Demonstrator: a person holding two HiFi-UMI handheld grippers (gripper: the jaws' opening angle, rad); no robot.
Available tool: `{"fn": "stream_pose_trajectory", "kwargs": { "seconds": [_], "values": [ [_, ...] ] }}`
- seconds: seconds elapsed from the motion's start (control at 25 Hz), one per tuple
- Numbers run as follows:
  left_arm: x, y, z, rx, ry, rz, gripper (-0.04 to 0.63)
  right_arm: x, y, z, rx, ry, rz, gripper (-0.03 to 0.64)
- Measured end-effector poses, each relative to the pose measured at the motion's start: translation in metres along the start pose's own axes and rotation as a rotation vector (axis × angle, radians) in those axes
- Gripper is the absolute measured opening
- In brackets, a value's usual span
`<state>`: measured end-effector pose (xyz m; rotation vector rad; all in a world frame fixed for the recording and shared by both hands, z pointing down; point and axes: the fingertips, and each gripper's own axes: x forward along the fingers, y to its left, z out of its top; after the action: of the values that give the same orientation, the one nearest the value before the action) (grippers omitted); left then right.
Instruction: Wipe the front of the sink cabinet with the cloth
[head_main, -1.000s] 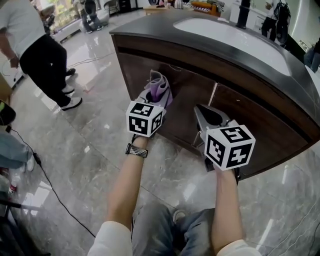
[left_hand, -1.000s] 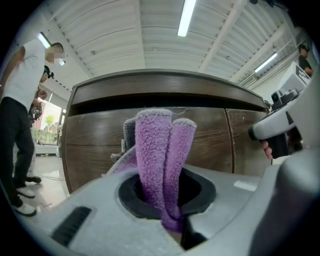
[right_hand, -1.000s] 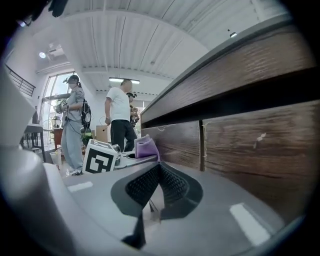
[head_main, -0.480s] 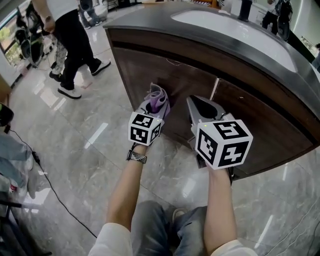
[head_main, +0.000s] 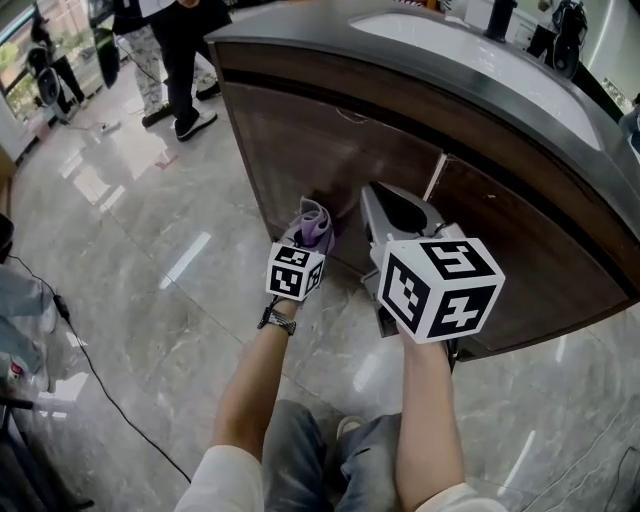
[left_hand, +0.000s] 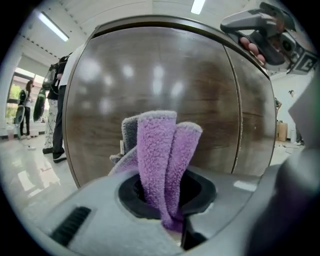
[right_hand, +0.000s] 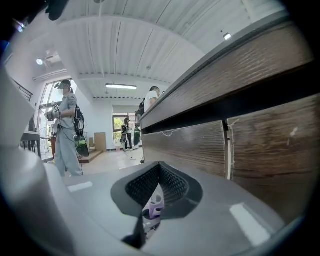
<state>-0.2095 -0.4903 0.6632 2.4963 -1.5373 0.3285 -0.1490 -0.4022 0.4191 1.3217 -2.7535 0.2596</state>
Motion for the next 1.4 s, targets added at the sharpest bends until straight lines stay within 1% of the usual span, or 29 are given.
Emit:
{"fn": "stream_pose_trajectory", "kwargs": {
  "seconds": [0.12, 0.2, 0.28, 0.36, 0.44, 0.48, 0.56, 0.68, 0.8, 0.88, 0.96, 1.04, 1.12, 1.24, 1.4],
  "values": [
    [0.007, 0.001, -0.026, -0.044, 0.018, 0.025, 0.052, 0.001, 0.006, -0.001, -0.010, 0.004, 0.011, 0.006],
    [0.015, -0.001, -0.049, -0.062, 0.059, 0.028, 0.052, 0.001, 0.005, -0.002, -0.007, 0.007, 0.010, 0.006],
    [0.024, -0.005, -0.076, -0.066, 0.123, 0.006, 0.054, 0.003, 0.004, -0.003, 0.005, 0.012, 0.012, 0.006],
    [0.027, -0.006, -0.096, -0.057, 0.169, -0.012, 0.054, 0.008, 0.009, -0.004, -0.016, 0.021, 0.020, 0.006],
    [0.019, -0.004, -0.095, -0.046, 0.154, -0.013, 0.054, 0.010, 0.012, -0.005, -0.044, 0.036, 0.019, 0.006],
    [0.011, -0.002, -0.085, -0.035, 0.130, -0.010, 0.054, 0.010, 0.012, -0.006, -0.048, 0.042, 0.016, 0.006],
    [-0.007, 0.007, -0.046, 0.020, 0.063, 0.001, 0.054, 0.010, 0.011, -0.005, -0.045, 0.045, 0.015, 0.006],
    [-0.040, 0.022, 0.047, 0.136, -0.058, 0.014, 0.054, 0.012, 0.014, 0.000, -0.060, 0.040, 0.022, 0.006],
    [-0.075, 0.023, 0.143, 0.241, -0.163, 0.023, 0.054, 0.012, 0.012, 0.000, -0.077, 0.036, 0.023, 0.006],
    [-0.096, 0.020, 0.193, 0.279, -0.217, 0.031, 0.054, 0.010, 0.010, 0.000, -0.075, 0.026, 0.024, 0.006],
    [-0.109, 0.017, 0.231, 0.301, -0.259, 0.041, 0.054, 0.008, 0.010, 0.001, -0.073, 0.016, 0.031, 0.006],
    [-0.112, 0.015, 0.255, 0.306, -0.287, 0.040, 0.054, 0.008, 0.010, 0.000, -0.072, 0.011, 0.040, 0.006],
    [-0.107, 0.013, 0.265, 0.292, -0.298, 0.031, 0.054, 0.007, 0.011, -0.003, -0.068, 0.009, 0.058, 0.006],
    [-0.096, 0.015, 0.260, 0.266, -0.283, 0.021, 0.054, 0.006, 0.013, -0.008, -0.077, 0.010, 0.085, 0.006],
    [-0.088, 0.022, 0.249, 0.246, -0.274, 0.040, 0.052, 0.006, 0.009, -0.004, -0.077, 0.009, 0.095, 0.006]
  ]
}}
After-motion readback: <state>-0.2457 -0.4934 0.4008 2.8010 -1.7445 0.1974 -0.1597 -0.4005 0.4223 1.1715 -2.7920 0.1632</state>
